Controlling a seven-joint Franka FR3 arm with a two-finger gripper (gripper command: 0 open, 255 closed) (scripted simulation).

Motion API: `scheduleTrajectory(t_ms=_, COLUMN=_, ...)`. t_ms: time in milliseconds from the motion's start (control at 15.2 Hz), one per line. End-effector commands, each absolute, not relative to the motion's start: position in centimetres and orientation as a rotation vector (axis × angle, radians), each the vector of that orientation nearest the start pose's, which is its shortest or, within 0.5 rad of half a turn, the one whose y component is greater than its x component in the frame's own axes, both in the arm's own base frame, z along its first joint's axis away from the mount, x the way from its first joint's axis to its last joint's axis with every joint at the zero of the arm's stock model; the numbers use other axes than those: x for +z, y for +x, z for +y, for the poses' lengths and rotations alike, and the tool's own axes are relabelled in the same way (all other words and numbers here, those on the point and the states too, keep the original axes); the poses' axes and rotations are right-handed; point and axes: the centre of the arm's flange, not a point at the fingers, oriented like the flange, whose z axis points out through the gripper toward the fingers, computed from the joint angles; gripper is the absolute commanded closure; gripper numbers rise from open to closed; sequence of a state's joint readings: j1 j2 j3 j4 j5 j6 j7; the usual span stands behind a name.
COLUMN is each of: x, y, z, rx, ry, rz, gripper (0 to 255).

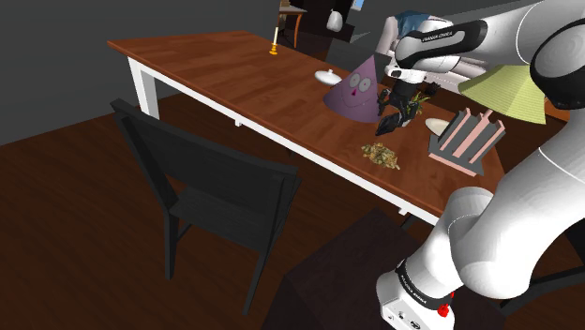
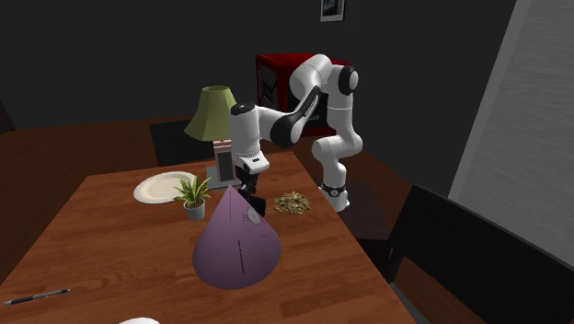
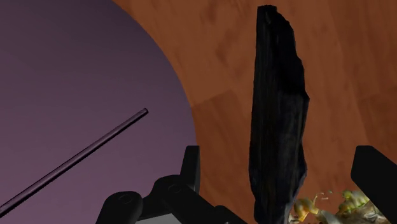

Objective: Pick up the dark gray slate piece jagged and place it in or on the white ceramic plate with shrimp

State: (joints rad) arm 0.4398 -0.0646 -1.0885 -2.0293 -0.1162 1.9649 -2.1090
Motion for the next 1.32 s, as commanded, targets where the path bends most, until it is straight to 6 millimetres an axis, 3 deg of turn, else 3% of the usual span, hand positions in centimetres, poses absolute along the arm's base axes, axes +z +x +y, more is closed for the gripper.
scheduleTrajectory(t_ms=0, x=45.3, y=42.3, z=-33.9, rx=0.085, ry=-2.272, rz=-2.135, gripper=0)
scheduleTrajectory(t_ms=462, x=45.3, y=42.3, z=-33.9, rx=0.085, ry=-2.272, rz=-2.135, gripper=0)
scheduleTrajectory(t_ms=528, x=45.3, y=42.3, z=-33.9, rx=0.085, ry=-2.272, rz=-2.135, gripper=255)
scheduleTrajectory(t_ms=1122, x=45.3, y=42.3, z=-33.9, rx=0.085, ry=-2.272, rz=-2.135, gripper=255)
scheduleTrajectory(t_ms=1254, x=46.4, y=42.3, z=-33.9, rx=0.085, ry=-2.272, rz=-2.135, gripper=255)
